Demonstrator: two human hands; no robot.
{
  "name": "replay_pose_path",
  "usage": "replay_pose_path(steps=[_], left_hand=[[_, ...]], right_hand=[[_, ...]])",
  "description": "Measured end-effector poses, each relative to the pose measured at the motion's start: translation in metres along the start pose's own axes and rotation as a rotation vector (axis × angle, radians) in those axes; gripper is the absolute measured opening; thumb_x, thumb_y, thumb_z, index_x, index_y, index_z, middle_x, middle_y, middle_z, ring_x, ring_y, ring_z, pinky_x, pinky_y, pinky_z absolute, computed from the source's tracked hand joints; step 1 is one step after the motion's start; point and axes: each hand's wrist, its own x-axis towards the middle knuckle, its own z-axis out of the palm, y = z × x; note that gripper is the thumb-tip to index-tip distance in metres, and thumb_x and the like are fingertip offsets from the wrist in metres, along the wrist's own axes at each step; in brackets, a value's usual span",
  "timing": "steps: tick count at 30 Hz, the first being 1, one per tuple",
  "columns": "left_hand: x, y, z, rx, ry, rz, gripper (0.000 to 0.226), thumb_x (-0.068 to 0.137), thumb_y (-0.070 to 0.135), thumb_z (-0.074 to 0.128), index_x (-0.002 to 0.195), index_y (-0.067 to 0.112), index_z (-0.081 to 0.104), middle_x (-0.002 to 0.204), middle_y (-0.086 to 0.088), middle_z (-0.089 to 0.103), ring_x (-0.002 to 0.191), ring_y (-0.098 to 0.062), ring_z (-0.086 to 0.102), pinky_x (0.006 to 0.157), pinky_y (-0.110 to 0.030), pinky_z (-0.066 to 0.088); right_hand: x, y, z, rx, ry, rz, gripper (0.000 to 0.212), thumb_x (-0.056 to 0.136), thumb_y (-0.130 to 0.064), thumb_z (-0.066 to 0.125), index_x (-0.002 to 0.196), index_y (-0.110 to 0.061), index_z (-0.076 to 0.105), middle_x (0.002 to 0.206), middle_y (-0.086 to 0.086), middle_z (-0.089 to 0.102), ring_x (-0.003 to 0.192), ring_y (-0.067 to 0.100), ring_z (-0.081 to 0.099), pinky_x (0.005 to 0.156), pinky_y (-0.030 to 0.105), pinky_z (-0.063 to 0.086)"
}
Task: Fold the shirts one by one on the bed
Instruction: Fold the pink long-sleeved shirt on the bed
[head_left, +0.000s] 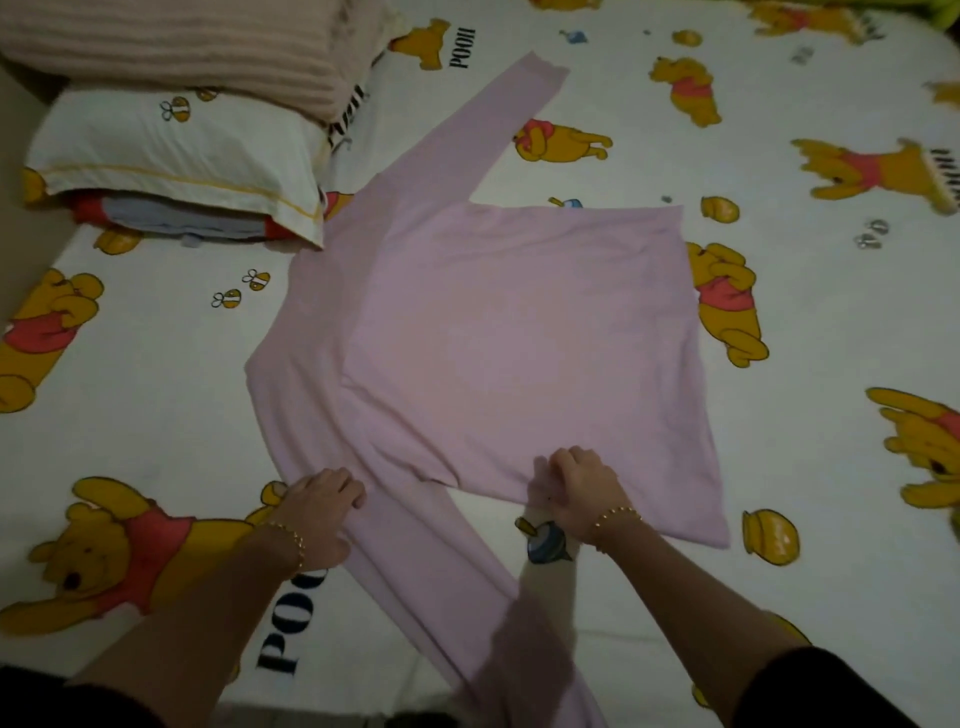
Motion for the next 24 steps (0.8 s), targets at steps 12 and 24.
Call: replay_pose_path(steps=[12, 24], left_hand=[[0.002, 0.017, 0.026, 0.244, 0.184, 0.064, 0.072, 0.012, 0.015, 0.082, 0.08, 0.017, 0.058, 0.074, -0.003, 0.053, 0.06, -0.025, 0.055, 0.058, -0.031, 0.049], [0.021, -0.027, 0.032, 0.26, 0.263, 0.294, 0.055, 0.027, 0.0, 0.086, 0.075, 0.017, 0.065, 0.069, 0.0, 0.063, 0.054, -0.019, 0.057, 0.053, -0.026, 0.047]], right_hand=[[-0.035, 0.019, 0.028, -0.268, 0.126, 0.062, 0.034, 0.074, -0.021, 0.064, 0.105, -0.012, 0.053, 0.104, 0.007, 0.053, 0.095, 0.029, 0.052, 0.076, 0.039, 0.041], [-0.02, 0.01, 0.041, -0.272, 0.059, 0.226, 0.024, 0.092, -0.015, 0.048, 0.112, -0.027, 0.048, 0.115, 0.0, 0.052, 0.106, 0.022, 0.049, 0.089, 0.034, 0.039]])
